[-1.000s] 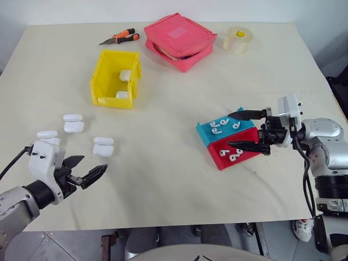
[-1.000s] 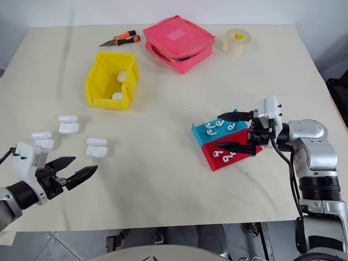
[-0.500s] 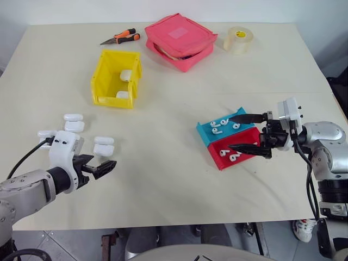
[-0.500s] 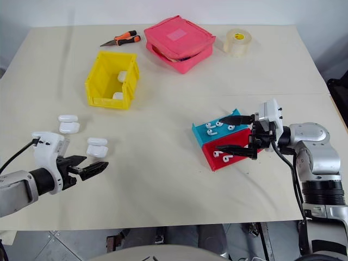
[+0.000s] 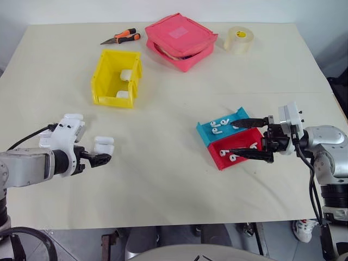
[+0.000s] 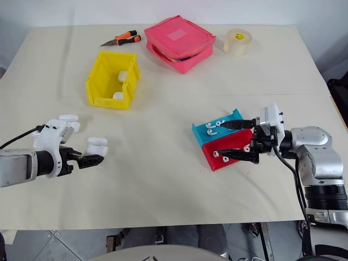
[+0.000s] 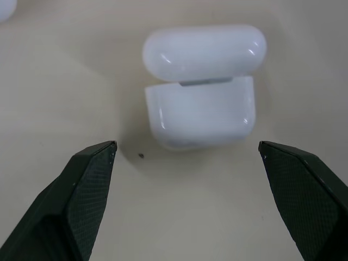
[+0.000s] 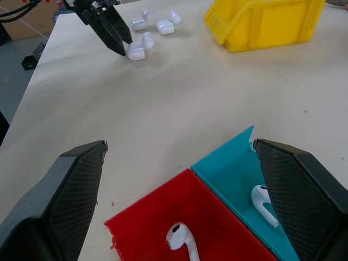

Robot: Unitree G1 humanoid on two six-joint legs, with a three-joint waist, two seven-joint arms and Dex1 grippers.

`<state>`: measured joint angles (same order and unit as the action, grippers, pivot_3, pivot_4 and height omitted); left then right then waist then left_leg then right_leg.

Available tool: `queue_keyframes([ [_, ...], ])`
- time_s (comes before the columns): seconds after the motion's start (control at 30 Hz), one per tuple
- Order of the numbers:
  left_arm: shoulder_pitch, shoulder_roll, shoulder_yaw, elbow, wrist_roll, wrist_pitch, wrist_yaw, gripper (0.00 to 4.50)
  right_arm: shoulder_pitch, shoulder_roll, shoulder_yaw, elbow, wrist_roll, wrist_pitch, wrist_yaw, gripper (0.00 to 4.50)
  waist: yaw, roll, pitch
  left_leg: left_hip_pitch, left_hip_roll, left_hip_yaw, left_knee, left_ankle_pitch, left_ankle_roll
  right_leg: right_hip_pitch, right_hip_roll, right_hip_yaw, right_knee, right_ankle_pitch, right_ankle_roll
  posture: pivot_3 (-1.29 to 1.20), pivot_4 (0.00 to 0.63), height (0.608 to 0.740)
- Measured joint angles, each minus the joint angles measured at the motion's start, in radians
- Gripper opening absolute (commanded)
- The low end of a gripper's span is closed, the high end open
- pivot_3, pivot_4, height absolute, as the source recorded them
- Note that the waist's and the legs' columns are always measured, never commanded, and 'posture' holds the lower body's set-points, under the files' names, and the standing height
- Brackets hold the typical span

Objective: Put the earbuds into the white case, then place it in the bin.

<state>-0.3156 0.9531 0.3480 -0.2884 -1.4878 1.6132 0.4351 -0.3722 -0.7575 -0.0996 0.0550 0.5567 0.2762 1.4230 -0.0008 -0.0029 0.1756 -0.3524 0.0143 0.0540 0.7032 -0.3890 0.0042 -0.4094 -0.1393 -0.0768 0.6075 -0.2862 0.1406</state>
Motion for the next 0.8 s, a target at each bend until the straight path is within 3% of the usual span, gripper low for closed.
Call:
queue_keyframes([
  [0.43,-0.149,0.044,-0.238,0.140,-0.186,-0.105,0.197,4.46,0.047,0.000,-0.020,-0.049,0.017,0.008,-0.020,4.50,0.002,0.000,0.000,0.000,-0.001,-0.001,0.000,0.001,-0.002,0.000,0.000,0.000,0.002,0.000,0.000,0.00,0.150,0.740],
  [0.8,-0.177,0.166,-0.448,0.145,-0.442,-0.318,0.378,4.46,0.062,0.000,-0.022,-0.053,0.017,0.007,-0.025,4.50,0.001,0.000,0.000,0.001,-0.001,-0.001,0.000,0.002,-0.002,0.000,-0.001,0.000,0.002,0.000,0.000,0.00,0.150,0.740],
])
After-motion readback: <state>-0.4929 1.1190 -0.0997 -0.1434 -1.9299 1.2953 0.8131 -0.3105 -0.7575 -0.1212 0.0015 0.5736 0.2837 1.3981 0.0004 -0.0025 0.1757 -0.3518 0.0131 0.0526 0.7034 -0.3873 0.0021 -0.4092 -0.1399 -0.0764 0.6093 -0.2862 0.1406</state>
